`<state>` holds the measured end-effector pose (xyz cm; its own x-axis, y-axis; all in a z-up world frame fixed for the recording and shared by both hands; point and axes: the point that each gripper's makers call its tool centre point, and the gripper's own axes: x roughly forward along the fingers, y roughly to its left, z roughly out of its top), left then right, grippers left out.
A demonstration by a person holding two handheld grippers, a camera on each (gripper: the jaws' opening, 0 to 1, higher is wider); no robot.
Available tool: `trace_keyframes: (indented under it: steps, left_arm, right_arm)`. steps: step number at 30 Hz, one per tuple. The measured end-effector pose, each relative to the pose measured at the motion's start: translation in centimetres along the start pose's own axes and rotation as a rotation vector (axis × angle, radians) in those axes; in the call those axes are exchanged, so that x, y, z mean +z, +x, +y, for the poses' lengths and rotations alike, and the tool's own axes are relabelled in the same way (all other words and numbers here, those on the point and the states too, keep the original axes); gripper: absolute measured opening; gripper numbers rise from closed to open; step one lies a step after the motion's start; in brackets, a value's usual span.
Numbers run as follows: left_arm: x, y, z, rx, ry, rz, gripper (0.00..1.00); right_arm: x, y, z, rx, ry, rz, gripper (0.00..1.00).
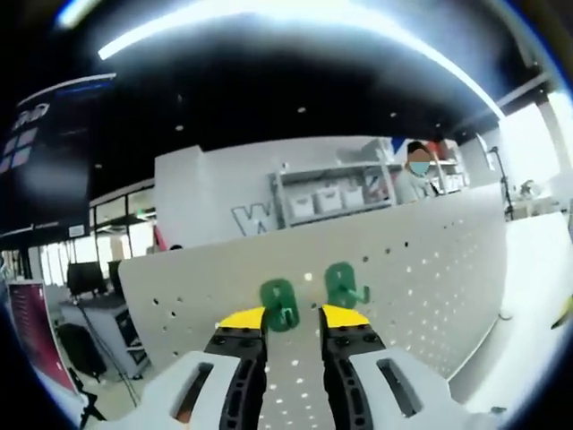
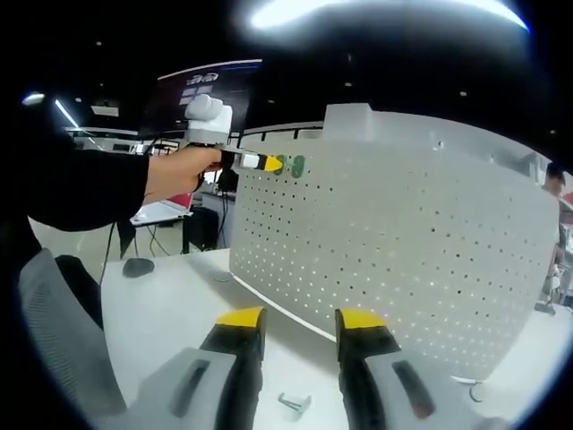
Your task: Insert the hook assembly into the mounting plate slot until the hook locks in place.
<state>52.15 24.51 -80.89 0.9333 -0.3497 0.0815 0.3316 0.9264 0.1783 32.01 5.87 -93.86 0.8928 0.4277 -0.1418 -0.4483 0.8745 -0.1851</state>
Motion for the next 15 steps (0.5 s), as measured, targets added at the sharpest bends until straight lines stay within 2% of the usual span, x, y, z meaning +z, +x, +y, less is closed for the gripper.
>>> trace_keyframes:
  steps: [8,15]
  left_arm:
    - [0.1,-0.9,-1.0,-0.039,0.0,-0.002,0.33]
    - [0.1,-2.0,-1.7,-0.069,-0.017,-0.005,0.46]
  right_arm:
    - [0.1,0.1,0.1,0.008,-0.003,-0.003,0.29]
    - [0.1,0.1,0.4,0.018,-0.004,-0.001,0.29]
